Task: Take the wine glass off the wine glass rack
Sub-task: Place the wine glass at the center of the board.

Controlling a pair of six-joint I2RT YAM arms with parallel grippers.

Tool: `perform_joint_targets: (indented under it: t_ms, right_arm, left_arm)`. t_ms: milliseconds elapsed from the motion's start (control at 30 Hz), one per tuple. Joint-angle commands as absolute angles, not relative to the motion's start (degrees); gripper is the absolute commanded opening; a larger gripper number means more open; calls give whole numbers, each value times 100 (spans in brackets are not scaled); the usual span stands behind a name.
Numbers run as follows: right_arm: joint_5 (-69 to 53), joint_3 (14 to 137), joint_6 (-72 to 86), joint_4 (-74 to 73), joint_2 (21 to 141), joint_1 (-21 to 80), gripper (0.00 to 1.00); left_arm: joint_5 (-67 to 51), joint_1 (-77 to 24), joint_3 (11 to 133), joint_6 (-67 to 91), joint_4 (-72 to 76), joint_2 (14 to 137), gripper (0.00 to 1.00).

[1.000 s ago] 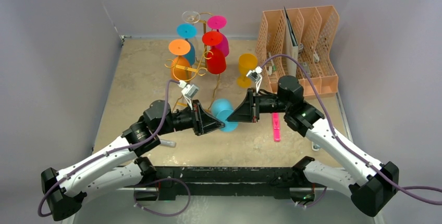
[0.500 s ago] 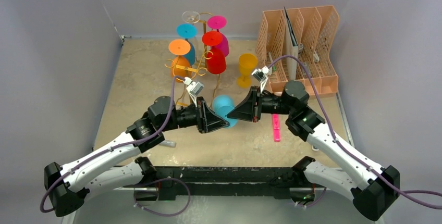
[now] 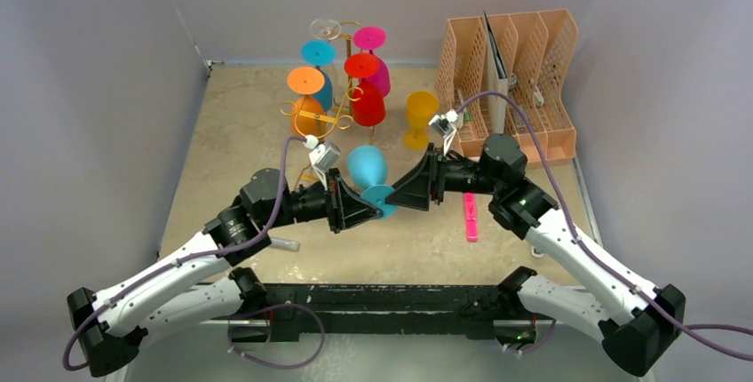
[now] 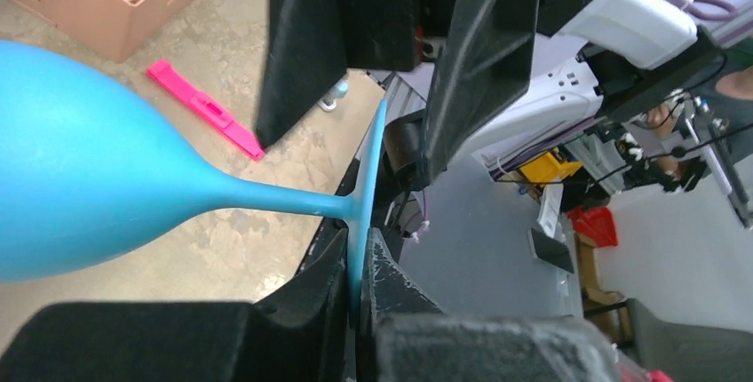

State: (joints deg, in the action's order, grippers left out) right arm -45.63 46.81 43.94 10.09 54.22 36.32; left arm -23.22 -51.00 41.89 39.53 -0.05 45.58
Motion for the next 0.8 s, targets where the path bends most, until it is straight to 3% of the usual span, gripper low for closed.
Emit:
perform_joint_targets:
  t_ms: [0,133,367,533,667,767]
  right_arm:
    - [-3687,5449,3826,-152,5071,3621,78]
    - [-2124,5792,3447,-1259,4707,3621,93]
    - [-652,5885,3718,-2485,4719,3374,99]
    - [-2553,5748,4683,-2614,5410,2035,99]
    - [-4407,4941,5913,-121,5722,1720,99]
    - [-5042,4624,6858,1496,5972,1714,99]
  left_arm:
    - [-2581,-5089,4112,2985,12,4118,0]
    - [-3153,-5096,4030,2283,-338,3928,0]
    - [-4577,-5091,4316,1058,-1257,4343,0]
    - [-5029,-5090,4482,308,-1713,4518,0]
    - [-4958,-5089,4584,-254,-2221,4565,0]
    - [-4854,-5089,4564,-544,-2434,4579,0]
